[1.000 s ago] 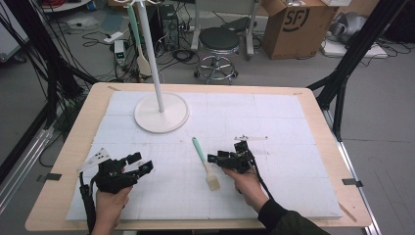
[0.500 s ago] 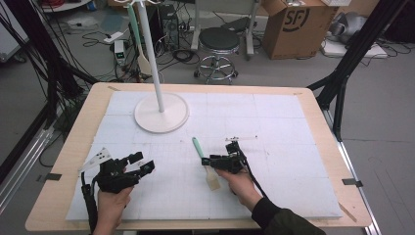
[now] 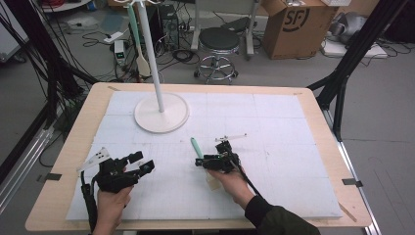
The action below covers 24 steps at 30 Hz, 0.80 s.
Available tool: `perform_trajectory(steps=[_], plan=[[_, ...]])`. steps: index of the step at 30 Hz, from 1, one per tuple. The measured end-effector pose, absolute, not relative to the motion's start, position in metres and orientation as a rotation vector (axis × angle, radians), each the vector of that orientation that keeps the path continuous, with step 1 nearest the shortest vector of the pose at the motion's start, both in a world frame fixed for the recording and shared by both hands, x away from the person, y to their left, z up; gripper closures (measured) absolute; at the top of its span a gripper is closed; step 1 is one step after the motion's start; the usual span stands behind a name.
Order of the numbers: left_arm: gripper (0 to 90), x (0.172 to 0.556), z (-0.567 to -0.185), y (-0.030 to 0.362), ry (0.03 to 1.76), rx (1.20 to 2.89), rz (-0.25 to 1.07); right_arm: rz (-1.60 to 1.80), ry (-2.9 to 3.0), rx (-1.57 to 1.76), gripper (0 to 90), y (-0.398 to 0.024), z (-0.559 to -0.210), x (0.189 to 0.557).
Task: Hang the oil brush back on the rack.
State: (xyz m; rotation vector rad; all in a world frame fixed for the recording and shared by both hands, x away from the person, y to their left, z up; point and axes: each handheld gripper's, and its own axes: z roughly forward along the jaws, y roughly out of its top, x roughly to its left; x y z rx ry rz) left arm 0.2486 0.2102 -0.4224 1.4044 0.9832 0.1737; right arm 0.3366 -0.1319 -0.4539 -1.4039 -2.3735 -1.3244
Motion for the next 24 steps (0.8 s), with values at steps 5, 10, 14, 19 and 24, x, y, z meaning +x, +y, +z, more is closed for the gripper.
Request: perform_trajectory(steps=[5,10,14,19,24], plan=[[23.0,0.248,-0.421,0.208,0.978,1.407,0.175,-1.299,-2.448,-1.397,65.9,-0.132,-0.454,0.337],[23.0,0.249,-0.42,0.206,0.969,1.408,0.174,-1.297,-2.511,-1.388,73.2,-0.13,-0.454,0.336],[22.8,0.252,-0.419,0.204,0.964,1.389,0.161,-1.284,-2.492,-1.397,77.7,-0.132,-0.455,0.34],[22.8,0.253,-0.418,0.202,0.954,1.388,0.159,-1.269,-2.605,-1.39,77.5,-0.125,-0.453,0.334],[22.8,0.253,-0.418,0.203,0.96,1.386,0.158,-1.247,-2.679,-1.399,77.6,-0.119,-0.451,0.33]])
